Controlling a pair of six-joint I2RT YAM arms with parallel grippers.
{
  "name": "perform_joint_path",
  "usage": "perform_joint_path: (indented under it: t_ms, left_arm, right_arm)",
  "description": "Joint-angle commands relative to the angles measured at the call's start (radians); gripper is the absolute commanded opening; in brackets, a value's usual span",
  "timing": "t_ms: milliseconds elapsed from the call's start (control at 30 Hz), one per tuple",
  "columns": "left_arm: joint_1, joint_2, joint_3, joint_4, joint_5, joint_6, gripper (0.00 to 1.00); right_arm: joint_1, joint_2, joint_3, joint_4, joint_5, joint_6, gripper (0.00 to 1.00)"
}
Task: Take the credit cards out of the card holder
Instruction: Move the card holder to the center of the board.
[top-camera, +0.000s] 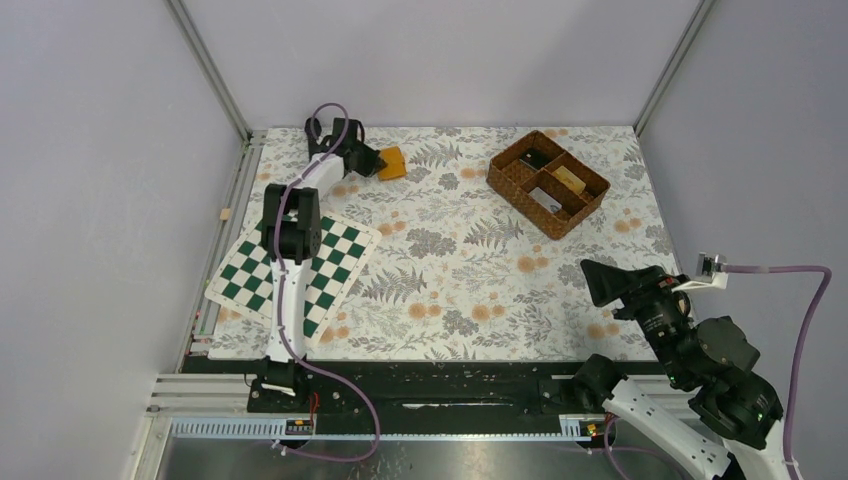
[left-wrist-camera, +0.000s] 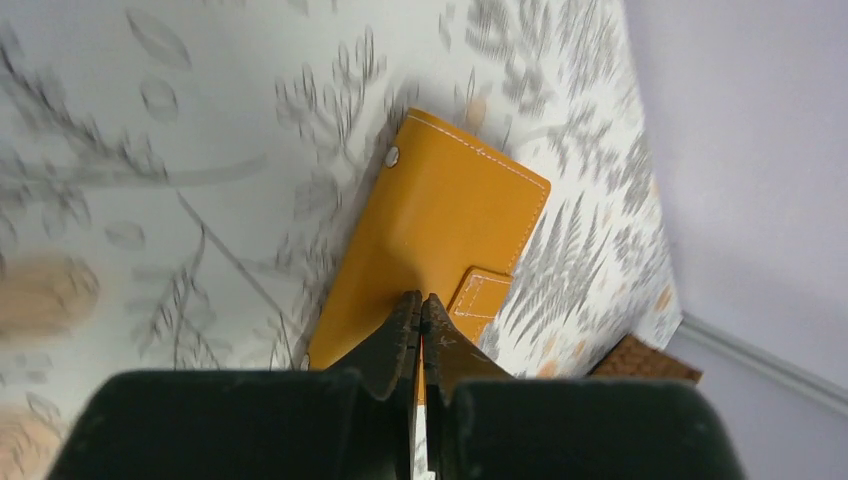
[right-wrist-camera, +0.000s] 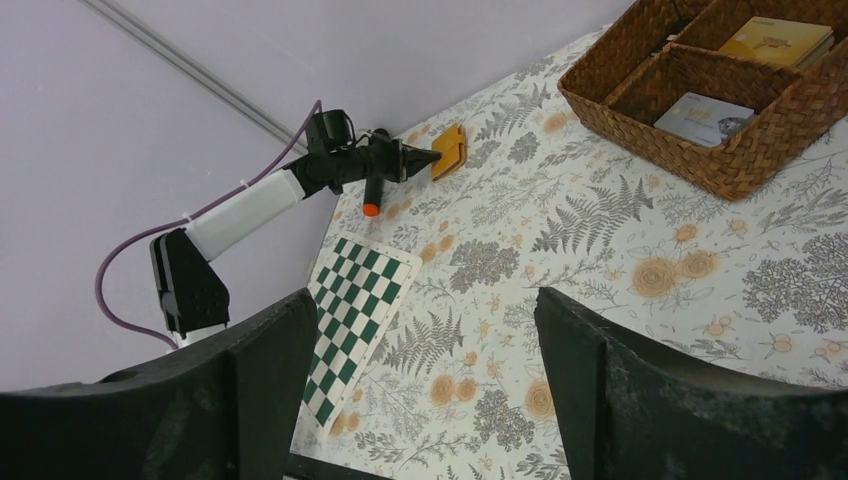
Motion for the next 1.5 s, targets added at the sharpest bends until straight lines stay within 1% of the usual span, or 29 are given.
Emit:
perform_joint_path:
  t_ms: [0,200,300,367,400,433,500,533,567,667,733,800,933,1067,1167,1267,1333,1400,1467]
  left_arm:
    - [-0.048,-0.074,-0.119,-0.125,0.04,0.088,0.0]
    - [-0.138,-0.212,-0.315,-0.119,0.052,0.172,0.0]
    - [-0.223,-0.298,-0.455,-0.098,0.076,0.206,0.0]
    - [-0.279,-0.387,-0.608,-0.026,0.121,0.199,0.0]
    - [-0.308,-0.462,-0.689,0.053,0.139,0.189,0.0]
    - [-0.331,-0.519,-0.76,0.094,0.145,0.182,0.0]
    - [-0.36,-0.605,-0.837,0.12,0.164,0.202,0.01]
    - [-0.364,-0.641,-0.855,0.112,0.171,0.217,0.04]
    - [-0.364,-0.672,-0.86,0.093,0.169,0.238,0.1]
    - [-0.363,-0.756,-0.864,0.01,0.088,0.32,0.33]
    - [-0.364,-0.788,-0.874,-0.036,0.026,0.363,0.4]
    - [-0.361,-0.8,-0.895,-0.048,0.014,0.39,0.39]
    - [-0.37,-0.804,-0.965,0.022,0.134,0.418,0.39]
    - [-0.409,-0.861,-1.059,0.061,0.183,0.429,0.39]
    - [-0.442,-0.911,-1.126,0.069,0.201,0.427,0.39]
    - [-0.475,-0.965,-1.214,0.139,0.22,0.411,0.39]
    - [-0.493,-0.984,-1.266,0.211,0.232,0.401,0.4]
    - [-0.504,-0.966,-1.289,0.272,0.268,0.397,0.4]
    - [-0.511,-0.92,-1.28,0.314,0.32,0.4,0.4]
  right_arm:
    - [0.005,-0.031,-0.007,-0.022,0.015,0.037,0.86]
    - [0.005,-0.055,-0.037,-0.059,0.005,0.028,0.86]
    - [0.005,-0.04,-0.044,-0.115,0.005,0.041,0.86]
    - [0.005,-0.042,-0.059,-0.136,-0.003,0.065,0.87]
    - [0.005,-0.049,-0.072,-0.137,-0.015,0.073,0.87]
    - [0.005,-0.054,-0.084,-0.132,-0.03,0.081,0.87]
    - [0.005,-0.054,-0.111,-0.123,-0.063,0.085,0.87]
    - [0.005,-0.047,-0.122,-0.122,-0.077,0.085,0.87]
    - [0.005,-0.036,-0.131,-0.123,-0.09,0.086,0.87]
    - [0.005,0.009,-0.175,-0.102,-0.134,0.089,0.87]
    - [0.005,0.04,-0.216,-0.054,-0.175,0.093,0.88]
    - [0.005,0.079,-0.266,-0.001,-0.209,0.102,0.88]
    - [0.005,0.153,-0.373,0.124,-0.282,0.147,0.85]
    - [0.005,0.213,-0.473,0.258,-0.35,0.214,0.78]
    - [0.005,0.252,-0.543,0.334,-0.368,0.264,0.76]
    - [0.005,0.284,-0.621,0.435,-0.388,0.31,0.74]
    - [0.005,0.304,-0.663,0.528,-0.429,0.312,0.74]
    - [0.005,0.334,-0.692,0.594,-0.452,0.317,0.75]
    - [0.006,0.367,-0.702,0.628,-0.449,0.326,0.77]
